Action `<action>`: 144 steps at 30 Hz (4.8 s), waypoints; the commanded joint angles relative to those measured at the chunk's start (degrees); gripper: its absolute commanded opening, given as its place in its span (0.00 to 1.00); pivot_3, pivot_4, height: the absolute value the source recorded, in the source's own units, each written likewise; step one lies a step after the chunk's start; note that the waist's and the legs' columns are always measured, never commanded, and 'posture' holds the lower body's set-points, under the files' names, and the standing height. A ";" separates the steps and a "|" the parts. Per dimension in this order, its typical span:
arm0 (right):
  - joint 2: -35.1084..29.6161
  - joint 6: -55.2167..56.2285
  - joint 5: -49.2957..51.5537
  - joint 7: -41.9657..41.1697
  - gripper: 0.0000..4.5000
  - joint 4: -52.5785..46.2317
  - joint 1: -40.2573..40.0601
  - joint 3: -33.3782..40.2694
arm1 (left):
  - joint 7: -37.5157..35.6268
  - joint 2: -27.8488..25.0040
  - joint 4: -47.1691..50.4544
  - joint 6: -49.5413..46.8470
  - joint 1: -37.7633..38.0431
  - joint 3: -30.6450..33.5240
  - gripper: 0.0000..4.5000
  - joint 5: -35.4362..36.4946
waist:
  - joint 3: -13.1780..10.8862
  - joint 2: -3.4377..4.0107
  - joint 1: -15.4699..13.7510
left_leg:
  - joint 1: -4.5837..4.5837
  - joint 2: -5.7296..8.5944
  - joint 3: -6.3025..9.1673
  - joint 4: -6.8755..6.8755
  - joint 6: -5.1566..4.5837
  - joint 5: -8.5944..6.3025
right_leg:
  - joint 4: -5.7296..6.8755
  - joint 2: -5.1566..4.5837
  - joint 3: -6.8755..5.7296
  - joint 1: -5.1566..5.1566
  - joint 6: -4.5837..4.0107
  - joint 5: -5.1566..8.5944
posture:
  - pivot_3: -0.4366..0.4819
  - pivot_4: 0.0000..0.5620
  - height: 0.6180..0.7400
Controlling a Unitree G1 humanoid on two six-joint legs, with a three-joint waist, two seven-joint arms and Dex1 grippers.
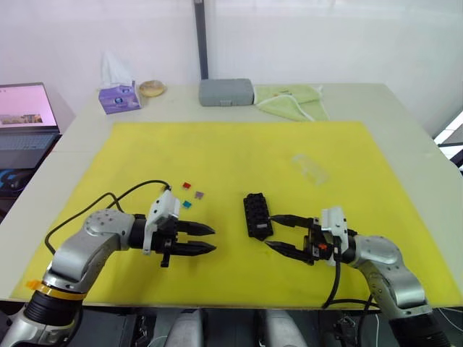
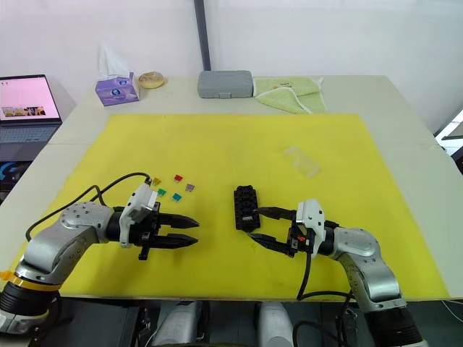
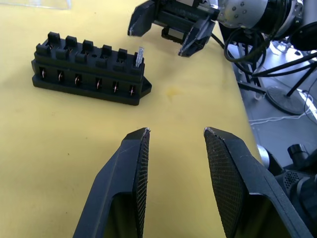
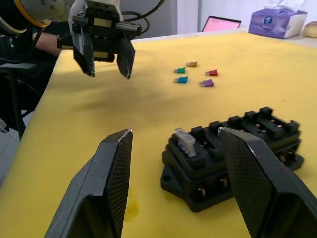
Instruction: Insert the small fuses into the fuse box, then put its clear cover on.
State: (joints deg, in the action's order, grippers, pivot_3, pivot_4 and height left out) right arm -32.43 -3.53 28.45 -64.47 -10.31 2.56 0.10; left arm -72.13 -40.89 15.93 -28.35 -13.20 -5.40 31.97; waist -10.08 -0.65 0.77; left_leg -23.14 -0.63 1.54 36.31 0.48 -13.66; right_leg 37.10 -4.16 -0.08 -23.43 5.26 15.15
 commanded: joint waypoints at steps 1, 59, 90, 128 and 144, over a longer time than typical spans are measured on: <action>-1.08 -3.76 3.05 2.03 0.65 -4.60 2.47 2.19 | -0.77 -0.35 1.08 -0.50 -0.32 0.31 0.41 1.47 | 0.00 0.00 0.03 | 0.00 0.00 0.00 0.00 0.00 0.00 | 0.01 0.00 0.00 0.00 0.00 0.00 | 0.48 0.27 1.00; -1.69 -8.95 -7.21 0.34 0.01 2.55 5.53 -6.87 | 5.08 2.03 -0.83 1.06 -0.46 1.18 0.41 0.77 | 0.03 -0.02 0.05 | 0.11 -0.01 0.01 0.01 0.00 0.00 | 0.02 0.04 0.00 0.08 -0.01 0.00 | 0.48 0.27 1.00; -13.13 -19.58 9.58 8.66 0.42 8.56 -9.25 33.28 | 7.48 -14.48 -55.87 8.47 -11.79 24.42 0.83 -3.91 | -0.05 -0.40 0.27 | 0.47 -0.13 -0.28 -0.11 -0.18 -0.11 | -0.01 0.08 0.15 0.26 -0.09 0.04 | 0.48 0.27 1.00; -13.38 -51.83 37.99 30.42 0.99 -28.37 9.83 17.77 | -12.62 1.01 -74.26 6.17 -33.52 6.81 1.00 -17.37 | -0.03 -0.43 -0.56 | 0.25 -0.14 -0.07 -0.01 -0.17 -0.12 | 0.05 0.12 0.07 0.21 -0.09 0.04 | 0.48 0.27 1.00; -14.26 -51.13 38.62 34.29 0.99 -28.35 9.51 17.11 | -12.27 5.89 -76.70 3.20 -34.48 5.88 1.00 -19.92 | 0.06 -0.28 -1.61 | 0.03 -0.01 0.01 0.08 -0.18 -0.12 | 0.01 0.05 -0.03 0.12 -0.07 0.04 | 0.48 0.27 1.00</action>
State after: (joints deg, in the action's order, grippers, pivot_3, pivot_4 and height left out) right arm -46.23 -55.83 66.11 -30.65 -37.04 11.84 16.19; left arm -85.40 -36.73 -58.53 -25.16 -48.23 1.85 14.14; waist -10.02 -0.92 -0.84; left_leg -23.11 -0.64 1.55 36.39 0.30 -13.78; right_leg 37.12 -4.11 -0.11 -23.31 5.19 15.19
